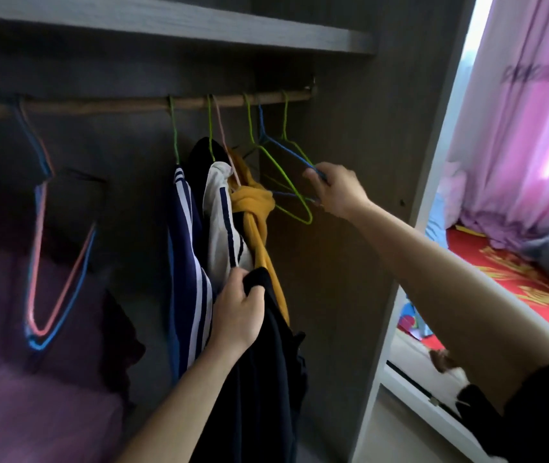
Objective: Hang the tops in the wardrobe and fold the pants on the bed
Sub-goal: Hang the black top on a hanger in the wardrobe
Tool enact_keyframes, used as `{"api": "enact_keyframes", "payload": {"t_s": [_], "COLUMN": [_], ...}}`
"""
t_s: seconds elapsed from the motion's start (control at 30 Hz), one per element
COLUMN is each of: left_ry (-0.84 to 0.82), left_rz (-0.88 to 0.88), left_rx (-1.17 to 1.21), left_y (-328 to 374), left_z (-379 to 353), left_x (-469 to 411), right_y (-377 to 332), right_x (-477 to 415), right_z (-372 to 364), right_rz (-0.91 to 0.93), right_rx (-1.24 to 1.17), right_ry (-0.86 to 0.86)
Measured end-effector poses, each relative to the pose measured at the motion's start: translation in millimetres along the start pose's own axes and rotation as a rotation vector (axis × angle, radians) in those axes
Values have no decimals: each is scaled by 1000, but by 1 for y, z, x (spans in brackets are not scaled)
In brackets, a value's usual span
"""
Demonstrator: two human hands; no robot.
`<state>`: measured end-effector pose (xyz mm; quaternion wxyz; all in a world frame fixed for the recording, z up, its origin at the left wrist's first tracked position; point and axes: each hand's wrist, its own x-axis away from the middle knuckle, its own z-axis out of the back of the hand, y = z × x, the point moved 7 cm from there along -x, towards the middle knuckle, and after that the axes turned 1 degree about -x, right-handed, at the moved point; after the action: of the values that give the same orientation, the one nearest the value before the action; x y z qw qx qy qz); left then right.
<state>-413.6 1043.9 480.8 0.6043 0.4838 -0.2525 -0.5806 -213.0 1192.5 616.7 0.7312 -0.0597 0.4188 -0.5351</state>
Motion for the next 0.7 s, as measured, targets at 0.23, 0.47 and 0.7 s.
{"api": "enact_keyframes", "payload": {"t_s": [0.23,0.47,0.7], "left_ry": [-40,5,13], "left_rz": [-1,-2,68], "left_rx": [41,48,169], "left_y": [-1,13,16], "left_z": [-1,-19,-87], "left_x": [21,31,51], "right_y": [-5,45,110], "right_x": [16,121,266], "right_z": [19,31,67], "right_rz": [-112,-90,-73], "right_rx": [46,-142,-409], "right_ry": [196,253,391]}}
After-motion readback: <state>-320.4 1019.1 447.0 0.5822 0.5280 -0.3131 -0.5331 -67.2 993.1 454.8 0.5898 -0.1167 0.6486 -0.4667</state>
